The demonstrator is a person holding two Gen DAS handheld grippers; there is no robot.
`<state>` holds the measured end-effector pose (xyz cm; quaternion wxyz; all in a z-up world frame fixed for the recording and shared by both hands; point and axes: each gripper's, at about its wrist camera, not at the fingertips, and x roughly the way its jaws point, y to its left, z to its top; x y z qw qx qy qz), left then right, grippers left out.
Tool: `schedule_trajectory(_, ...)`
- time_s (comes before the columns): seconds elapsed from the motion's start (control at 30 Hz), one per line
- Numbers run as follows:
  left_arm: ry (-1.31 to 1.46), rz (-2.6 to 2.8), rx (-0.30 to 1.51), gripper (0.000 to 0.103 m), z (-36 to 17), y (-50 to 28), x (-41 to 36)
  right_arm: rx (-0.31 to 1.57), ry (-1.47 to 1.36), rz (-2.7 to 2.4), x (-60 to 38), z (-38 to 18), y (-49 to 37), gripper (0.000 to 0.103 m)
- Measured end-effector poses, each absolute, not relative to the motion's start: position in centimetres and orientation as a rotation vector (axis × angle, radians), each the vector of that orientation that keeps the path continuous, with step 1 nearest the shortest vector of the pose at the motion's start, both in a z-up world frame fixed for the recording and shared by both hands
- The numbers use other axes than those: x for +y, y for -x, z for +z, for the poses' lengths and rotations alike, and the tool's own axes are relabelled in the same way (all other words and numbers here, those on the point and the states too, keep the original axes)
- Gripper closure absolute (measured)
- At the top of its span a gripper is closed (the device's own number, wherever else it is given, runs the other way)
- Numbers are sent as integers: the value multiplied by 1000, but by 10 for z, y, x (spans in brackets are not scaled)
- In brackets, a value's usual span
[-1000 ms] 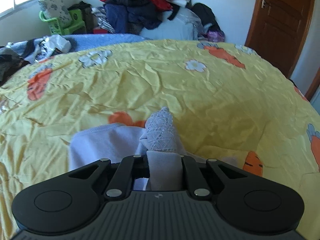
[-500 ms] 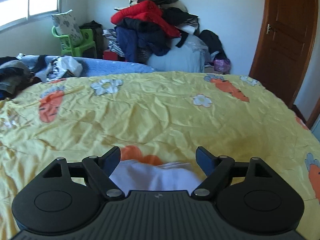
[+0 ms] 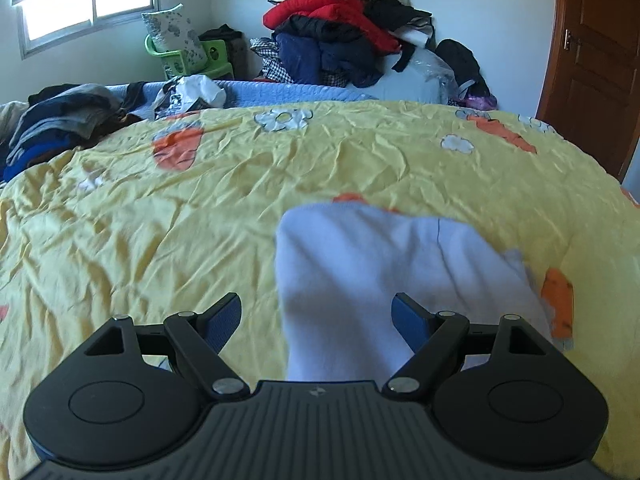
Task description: Fold small clothes
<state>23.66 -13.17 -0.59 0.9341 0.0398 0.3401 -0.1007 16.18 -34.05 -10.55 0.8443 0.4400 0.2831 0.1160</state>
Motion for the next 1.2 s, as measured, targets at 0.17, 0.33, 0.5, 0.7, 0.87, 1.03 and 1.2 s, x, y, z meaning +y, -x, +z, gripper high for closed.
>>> schedule_trajectory(0.17,-88,-203,693,20,-12,-214,-118,606,-891,253,-345,-93,-146,76)
schedule_trajectory(0.33,-77,-209,718,20,-21,-203,-109,625,-919,255,-350,-90,-135,78)
schedule_trajectory(0.5,-71,-209,721,20,-24,-195,-106,631,-859,214,-348,-85,-124,93)
schedule_trajectory(0.7,-97,-213,709,20,-25,-189,-108,629,-826,203,-344,-79,-119,94)
schedule_trajectory(0.87,-117,-216,708,20,-28,-186,-109,656,-858,201,-350,-87,-115,85)
schedule_trajectory(1.03,-111,-222,718,20,-32,-187,-106,621,-691,127,-351,-62,-96,74)
schedule_trajectory(1.2,-116,-221,716,20,-34,-185,-108,510,-424,69,-332,-22,-100,74)
